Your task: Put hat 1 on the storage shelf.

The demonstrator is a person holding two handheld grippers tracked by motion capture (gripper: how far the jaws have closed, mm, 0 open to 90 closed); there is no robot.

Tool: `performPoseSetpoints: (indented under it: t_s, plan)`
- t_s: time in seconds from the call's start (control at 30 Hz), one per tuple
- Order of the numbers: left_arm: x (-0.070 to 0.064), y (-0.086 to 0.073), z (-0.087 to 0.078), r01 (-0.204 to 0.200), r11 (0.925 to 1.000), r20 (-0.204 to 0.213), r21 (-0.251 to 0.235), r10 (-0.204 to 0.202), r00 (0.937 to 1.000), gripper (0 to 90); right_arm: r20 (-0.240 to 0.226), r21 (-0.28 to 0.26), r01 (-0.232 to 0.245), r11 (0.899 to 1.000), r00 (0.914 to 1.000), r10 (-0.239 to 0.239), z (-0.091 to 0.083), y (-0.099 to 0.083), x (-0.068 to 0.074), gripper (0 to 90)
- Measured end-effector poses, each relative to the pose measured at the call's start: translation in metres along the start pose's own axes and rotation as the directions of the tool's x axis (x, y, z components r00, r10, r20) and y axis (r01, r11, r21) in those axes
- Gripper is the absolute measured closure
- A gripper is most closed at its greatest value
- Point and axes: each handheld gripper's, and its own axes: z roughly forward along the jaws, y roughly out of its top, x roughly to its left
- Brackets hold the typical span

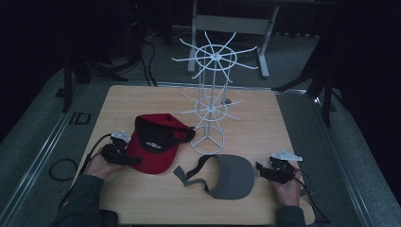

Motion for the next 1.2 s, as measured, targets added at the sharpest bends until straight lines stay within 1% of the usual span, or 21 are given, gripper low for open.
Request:
performPoseSetpoints:
  t_s: [0.03, 0.07, 0.13, 0.23, 0.27, 0.3, 0.33, 0.37, 0.43, 0.47, 0.5, 0.53, 0.57, 0.6, 0.67, 0.8, 0.9, 0.97, 1.13, 1.2]
  plan:
    - [-0.001, 0.000, -0.001, 0.001, 0.9999, 0.004, -0.011, -0.001, 1.0000, 59.5, 0.000, 0.000, 0.000, 1.000, 1.0000, 0.000, 0.000, 0.000, 0.000, 32.1]
    - [-0.001, 0.000, -0.003, 0.000, 0.9998, -0.001, -0.021, 0.000, 1.0000, 63.3, 0.000, 0.000, 0.000, 1.000, 1.0000, 0.000, 0.000, 0.000, 0.000, 32.1]
    - [-0.002, 0.001, -0.006, -0.004, 0.9993, -0.019, -0.037, 0.004, 0.9998, 67.7, 0.000, 0.000, 0.000, 1.000, 1.0000, 0.000, 0.000, 0.000, 0.000, 32.1]
    - [-0.001, 0.002, -0.013, -0.002, 0.9976, -0.071, -0.070, -0.003, 0.9975, 72.0, -0.001, 0.000, 0.000, 1.000, 1.0000, 0.000, 0.000, 0.000, 0.000, 32.0]
    - [0.000, 0.002, -0.015, 0.001, 0.9961, -0.081, -0.088, -0.008, 0.9967, 73.6, -0.001, 0.000, 0.000, 1.000, 1.0000, 0.000, 0.000, 0.000, 0.000, 32.0]
    - [0.000, 0.002, -0.017, 0.006, 0.9946, -0.100, -0.104, -0.017, 0.9949, 75.0, -0.001, 0.000, 0.000, 1.000, 1.0000, 0.000, 0.000, 0.000, 0.000, 32.0]
    - [0.000, 0.002, -0.018, 0.012, 0.9929, -0.105, -0.118, -0.025, 0.9942, 76.1, -0.001, 0.000, 0.000, 1.000, 1.0000, 0.000, 0.000, 0.000, 0.000, 32.0]
    - [0.000, 0.002, -0.020, 0.018, 0.9898, -0.115, -0.141, -0.034, 0.9927, 77.6, -0.001, 0.000, 0.000, 1.000, 1.0000, 0.000, 0.000, 0.000, 0.000, 32.0]
    - [-0.001, 0.002, -0.025, 0.025, 0.9810, -0.136, -0.192, -0.052, 0.9894, 80.6, -0.001, 0.000, 0.000, 1.000, 1.0000, 0.000, 0.000, 0.000, 0.000, 31.9]
    - [-0.001, 0.002, -0.027, 0.034, 0.9744, -0.129, -0.222, -0.064, 0.9895, 82.6, -0.001, 0.000, 0.000, 1.000, 1.0000, 0.000, 0.000, 0.000, 0.000, 31.9]
    - [-0.001, 0.002, -0.030, 0.038, 0.9673, -0.132, -0.251, -0.073, 0.9886, 84.7, -0.001, 0.000, 0.001, 1.000, 1.0000, -0.001, 0.000, 0.000, 0.000, 31.9]
    - [-0.002, 0.003, -0.031, 0.033, 0.9639, -0.138, -0.264, -0.071, 0.9878, 85.8, -0.001, 0.001, 0.001, 1.000, 1.0000, -0.001, 0.000, 0.000, 0.000, 31.9]
    - [-0.004, 0.004, -0.033, 0.018, 0.9628, -0.161, -0.270, -0.064, 0.9849, 85.9, -0.001, 0.000, 0.000, 1.000, 1.0000, 0.000, 0.000, 0.000, 0.000, 31.9]
    - [-0.005, 0.005, -0.033, 0.013, 0.9630, -0.168, -0.269, -0.061, 0.9839, 86.0, -0.001, 0.000, 0.001, 1.000, 1.0000, -0.001, 0.000, 0.000, 0.000, 31.9]
    - [-0.007, 0.007, -0.035, 0.001, 0.9604, -0.197, -0.278, -0.058, 0.9788, 86.1, -0.001, 0.000, 0.000, 1.000, 1.0000, 0.000, 0.000, 0.000, 0.000, 31.9]
    - [-0.009, 0.008, -0.036, -0.007, 0.9546, -0.233, -0.298, -0.065, 0.9703, 86.2, -0.001, 0.001, 0.000, 1.000, 1.0000, 0.000, 0.000, 0.000, 0.000, 31.9]
    - [-0.009, 0.009, -0.037, -0.009, 0.9497, -0.251, -0.313, -0.074, 0.9652, 86.2, -0.001, 0.000, 0.000, 1.000, 1.0000, 0.000, 0.000, 0.000, 0.000, 31.9]
    - [-0.009, 0.009, -0.038, -0.008, 0.9458, -0.253, -0.325, -0.079, 0.9641, 86.2, -0.001, 0.000, 0.000, 1.000, 1.0000, 0.000, 0.000, 0.000, 0.000, 31.9]
    - [-0.009, 0.011, -0.042, -0.010, 0.9386, -0.260, -0.345, -0.086, 0.9618, 86.2, -0.001, 0.000, 0.001, 1.000, 1.0000, -0.001, 0.000, 0.000, 0.000, 31.9]
    - [-0.010, 0.012, -0.044, -0.014, 0.9358, -0.267, -0.352, -0.086, 0.9599, 86.2, -0.001, 0.000, 0.000, 1.000, 1.0000, 0.000, 0.000, 0.000, 0.000, 31.9]
